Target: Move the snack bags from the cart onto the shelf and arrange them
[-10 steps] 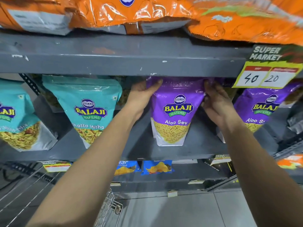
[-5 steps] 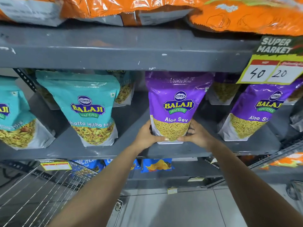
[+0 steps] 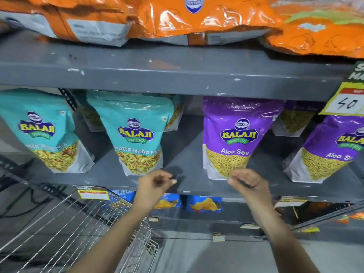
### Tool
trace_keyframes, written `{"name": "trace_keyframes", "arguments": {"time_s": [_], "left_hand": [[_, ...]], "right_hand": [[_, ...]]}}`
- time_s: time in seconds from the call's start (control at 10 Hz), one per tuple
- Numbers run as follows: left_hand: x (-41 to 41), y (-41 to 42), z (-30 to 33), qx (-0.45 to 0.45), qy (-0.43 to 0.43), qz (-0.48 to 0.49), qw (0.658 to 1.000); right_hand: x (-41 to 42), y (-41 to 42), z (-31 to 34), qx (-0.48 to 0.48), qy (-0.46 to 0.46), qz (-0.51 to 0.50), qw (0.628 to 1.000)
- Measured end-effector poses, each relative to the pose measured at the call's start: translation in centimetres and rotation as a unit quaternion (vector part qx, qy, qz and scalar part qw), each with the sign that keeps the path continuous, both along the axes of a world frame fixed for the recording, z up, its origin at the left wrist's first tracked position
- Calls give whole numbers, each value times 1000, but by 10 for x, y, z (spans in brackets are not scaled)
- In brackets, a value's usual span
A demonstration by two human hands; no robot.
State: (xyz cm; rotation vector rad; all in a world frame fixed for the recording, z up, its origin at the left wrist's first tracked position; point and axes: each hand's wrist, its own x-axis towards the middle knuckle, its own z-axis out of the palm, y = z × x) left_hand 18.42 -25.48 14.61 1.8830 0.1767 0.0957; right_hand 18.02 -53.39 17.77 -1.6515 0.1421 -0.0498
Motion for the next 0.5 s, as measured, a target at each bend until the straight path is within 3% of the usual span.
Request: {"name": "trace_keyframes", "arguments": {"time_s": [0.1,0.2,0.4,0.5], "left_hand": [[-18,58,2,33,-27,108,993],[-13,96,10,4,-25,146,989],[13,120,8,-21,12,6,1000],[15,116,7,-54,-9,27,998]], "right_hand": [[8,69,-19,-44,27,105,993],[31,125,-32,-86,55,169,980],[63,180,-42,-155,53,220,962],[63,189,-45,-131,42,173,975]]}}
